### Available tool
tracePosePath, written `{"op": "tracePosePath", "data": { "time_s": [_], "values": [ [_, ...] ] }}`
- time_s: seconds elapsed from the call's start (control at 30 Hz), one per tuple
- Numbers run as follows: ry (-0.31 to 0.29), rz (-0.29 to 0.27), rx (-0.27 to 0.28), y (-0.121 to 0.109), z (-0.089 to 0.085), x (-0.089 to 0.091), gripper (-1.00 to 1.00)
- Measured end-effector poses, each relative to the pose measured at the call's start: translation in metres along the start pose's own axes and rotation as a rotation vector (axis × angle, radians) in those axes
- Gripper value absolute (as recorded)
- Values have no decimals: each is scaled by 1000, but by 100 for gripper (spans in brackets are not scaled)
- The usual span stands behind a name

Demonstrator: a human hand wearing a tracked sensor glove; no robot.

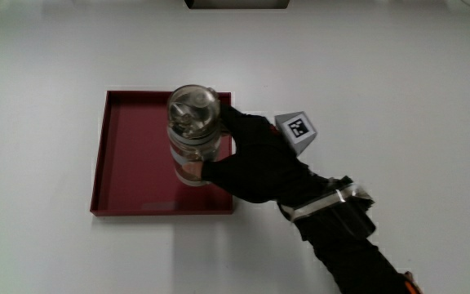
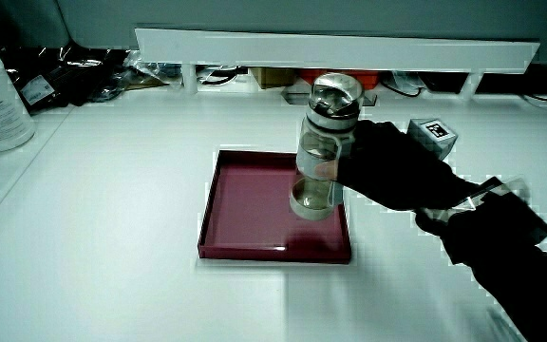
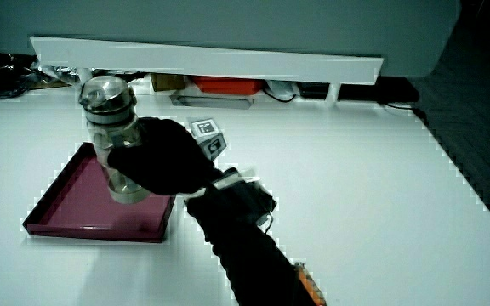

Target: Pick bottle

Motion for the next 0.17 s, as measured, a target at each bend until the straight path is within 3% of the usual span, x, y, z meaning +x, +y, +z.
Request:
{"op": "tracePosePath", "data": {
  "time_s": [0.17],
  "values": [
    [-38, -14, 3, -16, 17, -23, 100]
  ]
}}
